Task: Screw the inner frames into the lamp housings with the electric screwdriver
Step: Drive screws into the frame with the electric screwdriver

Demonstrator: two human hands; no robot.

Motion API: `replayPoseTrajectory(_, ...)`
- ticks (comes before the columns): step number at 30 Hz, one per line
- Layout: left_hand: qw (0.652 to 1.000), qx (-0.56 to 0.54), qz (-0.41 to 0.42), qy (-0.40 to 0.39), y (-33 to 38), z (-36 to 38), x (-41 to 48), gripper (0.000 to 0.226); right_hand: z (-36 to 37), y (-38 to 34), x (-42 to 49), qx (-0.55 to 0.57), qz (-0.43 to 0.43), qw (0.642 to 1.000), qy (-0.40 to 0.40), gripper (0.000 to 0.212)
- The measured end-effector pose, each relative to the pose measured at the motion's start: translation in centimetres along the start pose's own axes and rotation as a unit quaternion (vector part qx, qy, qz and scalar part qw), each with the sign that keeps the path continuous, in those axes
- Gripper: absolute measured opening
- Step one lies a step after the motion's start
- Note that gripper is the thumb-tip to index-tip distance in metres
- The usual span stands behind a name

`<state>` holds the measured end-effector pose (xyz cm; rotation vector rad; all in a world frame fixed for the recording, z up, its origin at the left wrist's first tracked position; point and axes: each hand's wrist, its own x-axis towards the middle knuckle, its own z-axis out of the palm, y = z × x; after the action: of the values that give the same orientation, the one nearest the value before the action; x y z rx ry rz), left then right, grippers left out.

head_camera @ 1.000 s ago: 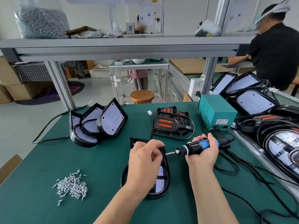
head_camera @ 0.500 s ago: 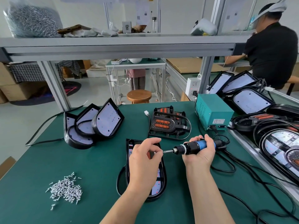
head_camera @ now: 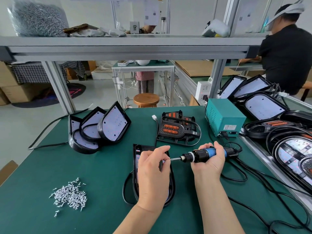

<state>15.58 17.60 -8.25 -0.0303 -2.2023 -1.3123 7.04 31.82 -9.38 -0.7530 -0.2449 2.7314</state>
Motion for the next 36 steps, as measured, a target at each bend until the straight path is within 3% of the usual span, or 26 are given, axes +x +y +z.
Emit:
replayPoseTrajectory(4,1.000,0.013,0.008,0.014,-0.1,0.2,-0.2,0.045,0.1,0.0,-0.2,0.004,-0.001,1.000,0.007,0.016)
replayPoseTrajectory(18,0.978,-0.120,-0.164,-0.033,0.9,0.4,0.0,0.046,0.0,0.0,0.1,-0.026,-0.008,0.999,-0.024,0.016)
replayPoseTrajectory(21,0.987,-0.089,-0.123,-0.042,0.7,0.1,-0.1,0.050,0.1,0.0,-0.1,-0.039,-0.017,0.998,-0.039,0.015)
replayPoseTrajectory(24,0.999,-0.012,-0.023,-0.035,0.5,-0.1,-0.7,0.049,0.2,0.0,-0.3,-0.049,-0.024,0.998,-0.045,0.014)
replayPoseTrajectory(28,0.990,0.088,0.111,-0.019,-0.3,-0.1,-0.9,0.042,0.2,0.1,-0.4,-0.043,-0.012,0.998,-0.039,0.017)
replayPoseTrajectory(36,0.988,0.109,0.096,-0.050,-0.7,-0.9,-0.5,0.048,1.1,-0.3,-1.5,-0.077,-0.056,0.994,-0.057,0.016)
